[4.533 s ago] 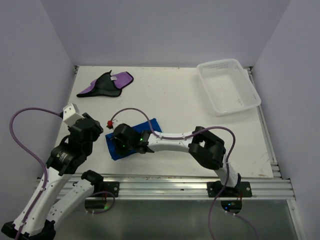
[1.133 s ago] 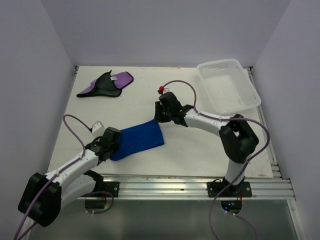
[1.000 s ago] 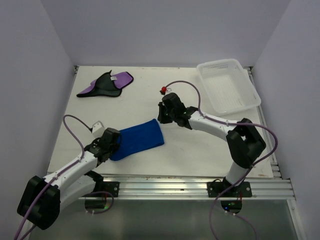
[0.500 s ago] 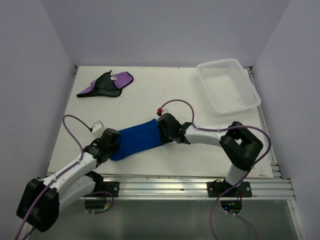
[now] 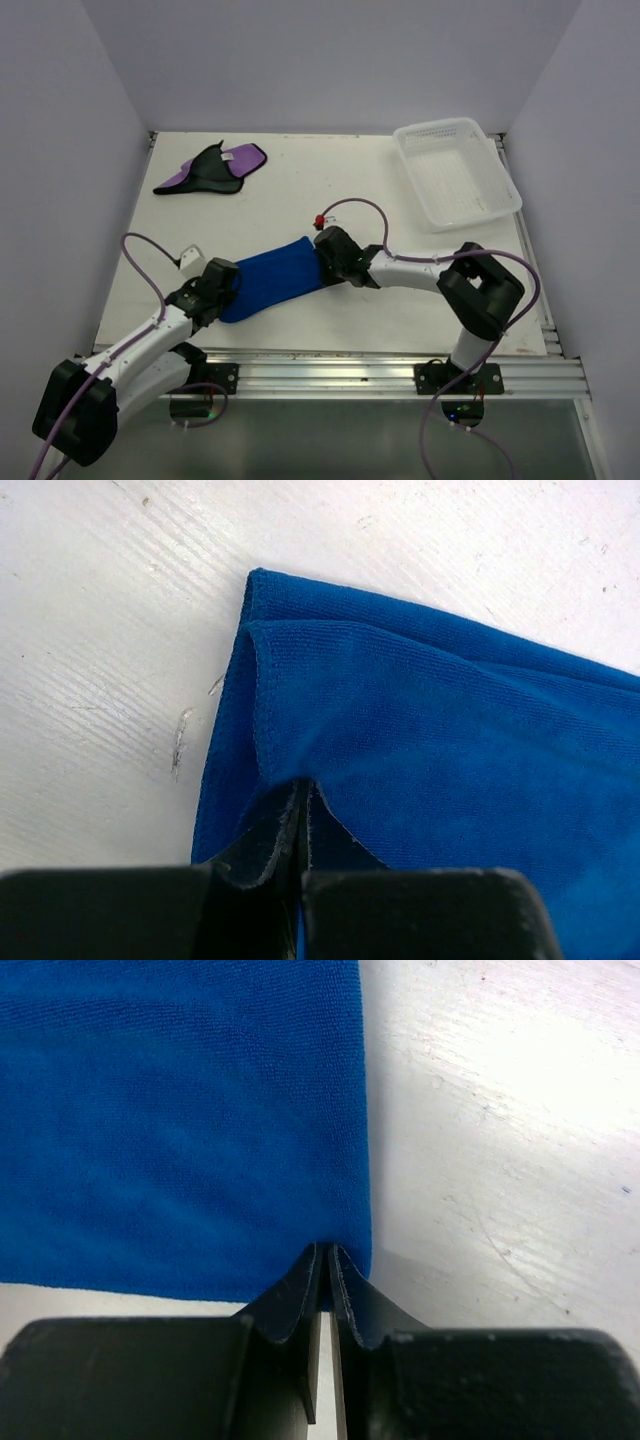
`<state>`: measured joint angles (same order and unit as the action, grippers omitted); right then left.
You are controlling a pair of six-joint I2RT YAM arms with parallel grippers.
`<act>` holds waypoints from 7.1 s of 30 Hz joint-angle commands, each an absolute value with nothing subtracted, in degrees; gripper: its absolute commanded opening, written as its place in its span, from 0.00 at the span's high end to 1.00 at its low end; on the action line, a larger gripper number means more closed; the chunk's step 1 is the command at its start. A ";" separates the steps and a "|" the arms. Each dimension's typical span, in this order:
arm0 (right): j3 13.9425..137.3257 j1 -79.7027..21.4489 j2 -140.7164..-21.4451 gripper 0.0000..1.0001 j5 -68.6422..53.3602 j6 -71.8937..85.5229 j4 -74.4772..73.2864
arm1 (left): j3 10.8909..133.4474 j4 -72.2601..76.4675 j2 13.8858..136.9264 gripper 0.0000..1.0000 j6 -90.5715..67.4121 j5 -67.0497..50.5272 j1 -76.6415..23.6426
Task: Roll the towels
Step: Fold the towel, then roll the towel
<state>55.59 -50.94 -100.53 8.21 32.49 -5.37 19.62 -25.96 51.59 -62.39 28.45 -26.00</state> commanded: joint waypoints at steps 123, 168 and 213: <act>23.73 -42.80 -61.09 0.59 21.98 64.16 -12.13 | 31.02 -2.82 56.94 0.76 -44.56 8.08 -32.95; 20.13 -43.42 -61.88 0.59 14.06 64.42 -13.27 | 45.00 15.29 96.59 0.80 -49.04 11.78 -58.80; 38.14 -47.81 -70.75 0.85 15.12 55.64 -22.15 | 42.45 14.94 95.19 0.80 -49.75 12.48 -58.97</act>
